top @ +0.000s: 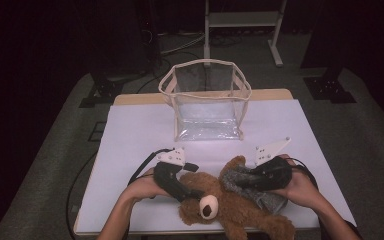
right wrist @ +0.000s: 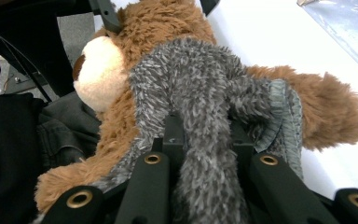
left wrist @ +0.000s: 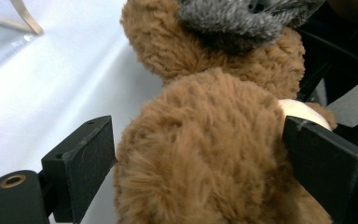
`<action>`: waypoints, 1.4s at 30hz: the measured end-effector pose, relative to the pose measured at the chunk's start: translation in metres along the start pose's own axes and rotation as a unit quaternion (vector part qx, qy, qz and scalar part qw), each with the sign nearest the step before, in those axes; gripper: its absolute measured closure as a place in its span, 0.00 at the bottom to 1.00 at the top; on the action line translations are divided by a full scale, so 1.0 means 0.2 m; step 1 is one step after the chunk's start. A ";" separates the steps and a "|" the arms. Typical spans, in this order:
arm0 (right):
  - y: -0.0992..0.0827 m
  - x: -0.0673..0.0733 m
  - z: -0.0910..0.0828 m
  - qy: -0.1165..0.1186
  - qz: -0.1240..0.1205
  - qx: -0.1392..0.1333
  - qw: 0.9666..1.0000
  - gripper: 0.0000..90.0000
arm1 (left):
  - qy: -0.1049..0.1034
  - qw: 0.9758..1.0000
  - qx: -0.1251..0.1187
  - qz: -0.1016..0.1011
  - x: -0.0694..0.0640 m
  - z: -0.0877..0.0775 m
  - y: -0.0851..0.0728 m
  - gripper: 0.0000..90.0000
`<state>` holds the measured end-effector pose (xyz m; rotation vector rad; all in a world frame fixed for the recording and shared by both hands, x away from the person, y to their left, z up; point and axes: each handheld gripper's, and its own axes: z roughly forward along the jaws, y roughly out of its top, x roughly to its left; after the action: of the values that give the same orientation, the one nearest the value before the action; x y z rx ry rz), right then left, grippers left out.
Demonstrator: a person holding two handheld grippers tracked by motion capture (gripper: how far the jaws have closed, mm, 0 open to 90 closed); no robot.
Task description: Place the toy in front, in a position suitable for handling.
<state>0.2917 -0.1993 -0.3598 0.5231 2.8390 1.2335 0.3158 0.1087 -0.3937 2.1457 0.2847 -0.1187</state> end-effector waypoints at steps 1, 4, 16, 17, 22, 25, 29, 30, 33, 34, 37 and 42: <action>0.00 0.00 0.00 0.001 -0.002 0.000 1.000 0.83 | -0.002 1.000 0.001 -0.004 0.00 0.01 0.00 0.11; -0.01 0.00 0.00 0.004 -0.004 -0.003 1.000 0.83 | -0.011 1.000 0.009 -0.018 0.01 0.03 -0.01 0.12; -0.02 -0.04 -0.01 0.004 0.013 -0.023 1.000 0.83 | 0.005 0.999 0.033 0.000 -0.01 0.03 0.04 0.63; -0.02 -0.04 -0.01 0.004 0.013 -0.023 1.000 0.83 | 0.011 0.999 0.029 0.005 -0.01 0.02 0.06 0.63; 0.00 -0.09 -0.06 0.001 0.026 -0.042 0.999 0.83 | 0.046 0.998 0.025 0.039 0.01 -0.02 0.16 0.65; 0.02 -0.12 -0.06 -0.005 0.030 -0.050 0.998 0.83 | 0.071 0.995 0.036 0.065 0.03 -0.05 0.23 0.66; 0.05 -0.14 -0.04 -0.010 0.029 -0.055 0.998 0.83 | 0.089 0.992 0.043 0.077 0.05 -0.09 0.27 0.65; 0.06 -0.13 -0.02 -0.011 0.023 -0.052 0.998 0.83 | 0.088 0.992 0.041 0.079 0.06 -0.10 0.26 0.65; 0.06 -0.11 0.02 -0.008 0.015 -0.045 0.999 0.83 | 0.073 0.995 0.037 0.056 0.08 -0.10 0.19 0.57; 0.06 -0.07 0.06 0.002 0.010 -0.037 0.999 0.83 | 0.068 0.996 0.032 0.044 0.08 -0.09 0.16 0.44; 0.07 -0.03 0.10 0.011 0.002 -0.033 0.999 0.83 | 0.064 0.997 0.031 0.025 0.07 -0.05 0.11 0.33; 0.12 0.04 0.10 -0.004 -0.031 -0.010 0.999 0.83 | 0.065 0.997 0.024 0.034 0.03 -0.03 0.06 0.37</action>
<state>0.2947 -0.1671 -0.3560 0.4350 2.8103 1.2468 0.3248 0.1078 -0.3830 2.2115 0.2867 0.0541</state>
